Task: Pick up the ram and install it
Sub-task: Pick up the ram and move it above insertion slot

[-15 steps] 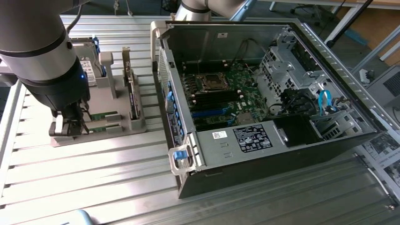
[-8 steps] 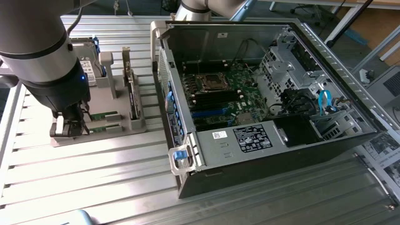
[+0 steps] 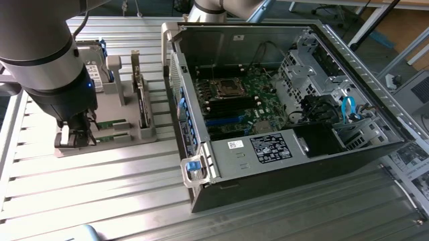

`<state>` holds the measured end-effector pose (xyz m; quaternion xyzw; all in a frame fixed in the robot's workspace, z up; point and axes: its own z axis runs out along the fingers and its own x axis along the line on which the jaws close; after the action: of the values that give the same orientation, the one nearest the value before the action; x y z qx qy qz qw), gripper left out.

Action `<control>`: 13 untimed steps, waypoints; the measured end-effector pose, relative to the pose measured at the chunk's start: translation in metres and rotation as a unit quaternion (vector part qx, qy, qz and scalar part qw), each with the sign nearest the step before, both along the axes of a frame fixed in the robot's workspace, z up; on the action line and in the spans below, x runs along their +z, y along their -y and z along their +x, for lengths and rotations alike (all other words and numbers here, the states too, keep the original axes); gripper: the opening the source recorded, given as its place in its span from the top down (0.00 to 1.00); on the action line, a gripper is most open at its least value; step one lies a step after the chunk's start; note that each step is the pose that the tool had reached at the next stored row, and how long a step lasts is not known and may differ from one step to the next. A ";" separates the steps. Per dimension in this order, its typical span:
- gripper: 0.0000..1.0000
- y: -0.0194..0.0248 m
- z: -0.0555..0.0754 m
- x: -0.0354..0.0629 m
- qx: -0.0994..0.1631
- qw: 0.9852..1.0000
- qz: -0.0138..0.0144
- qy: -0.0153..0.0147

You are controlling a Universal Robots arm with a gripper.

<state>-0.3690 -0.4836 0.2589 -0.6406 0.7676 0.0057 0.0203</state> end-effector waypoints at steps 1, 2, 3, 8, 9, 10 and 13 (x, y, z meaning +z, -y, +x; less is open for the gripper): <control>0.64 0.0000 0.000 -0.0004 0.000 1.000 0.000 0.000; 0.64 0.0000 0.000 -0.0008 0.000 1.000 0.000 0.000; 0.64 0.0000 0.000 -0.0011 0.000 1.000 0.000 0.000; 0.64 0.0000 0.000 -0.0033 0.000 1.000 0.000 0.000; 0.64 0.0000 0.000 -0.0037 0.000 1.000 0.000 0.000; 0.64 0.0000 0.000 -0.0044 0.000 1.000 0.000 0.000; 0.64 0.0000 0.000 -0.0061 0.000 1.000 0.000 0.000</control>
<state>-0.3691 -0.4836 0.2528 -0.6406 0.7676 0.0057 0.0203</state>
